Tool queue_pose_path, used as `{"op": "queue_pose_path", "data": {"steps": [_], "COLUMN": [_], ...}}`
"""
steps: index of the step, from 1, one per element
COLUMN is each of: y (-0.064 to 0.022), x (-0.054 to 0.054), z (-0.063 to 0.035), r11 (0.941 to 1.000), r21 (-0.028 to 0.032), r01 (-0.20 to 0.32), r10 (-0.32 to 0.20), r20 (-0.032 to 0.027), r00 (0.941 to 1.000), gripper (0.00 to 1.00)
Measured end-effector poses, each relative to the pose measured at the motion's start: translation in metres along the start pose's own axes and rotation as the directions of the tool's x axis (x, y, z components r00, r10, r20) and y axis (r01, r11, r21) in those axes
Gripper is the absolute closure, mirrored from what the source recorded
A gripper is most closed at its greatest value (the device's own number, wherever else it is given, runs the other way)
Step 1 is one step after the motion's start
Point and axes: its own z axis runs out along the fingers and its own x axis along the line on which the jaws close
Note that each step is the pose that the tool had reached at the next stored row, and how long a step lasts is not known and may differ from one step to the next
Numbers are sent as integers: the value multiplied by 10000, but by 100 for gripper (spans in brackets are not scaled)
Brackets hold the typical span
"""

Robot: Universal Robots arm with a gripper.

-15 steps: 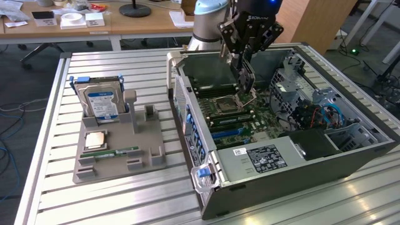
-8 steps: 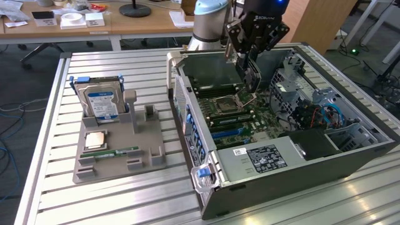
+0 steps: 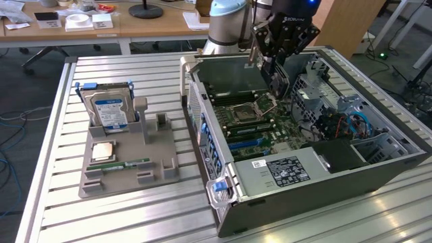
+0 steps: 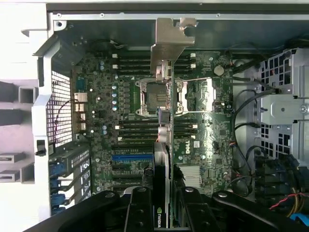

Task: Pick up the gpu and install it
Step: 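Pick up the gpu and move the gpu toward the slot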

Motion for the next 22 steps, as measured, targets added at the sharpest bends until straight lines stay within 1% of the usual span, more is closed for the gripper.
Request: {"op": "queue_pose_path", "data": {"steps": [9, 18, 22], "y": [8, 18, 24], "x": [-215, -478, -616], "z": [5, 12, 15], "r11": [10000, 10000, 10000], "r21": [0, -1, -1], "r01": [1, 4, 6], "r10": [-1, -4, -6], "r20": [0, 0, 0], "r00": [10000, 10000, 10000], "gripper": [74, 74, 74]}}
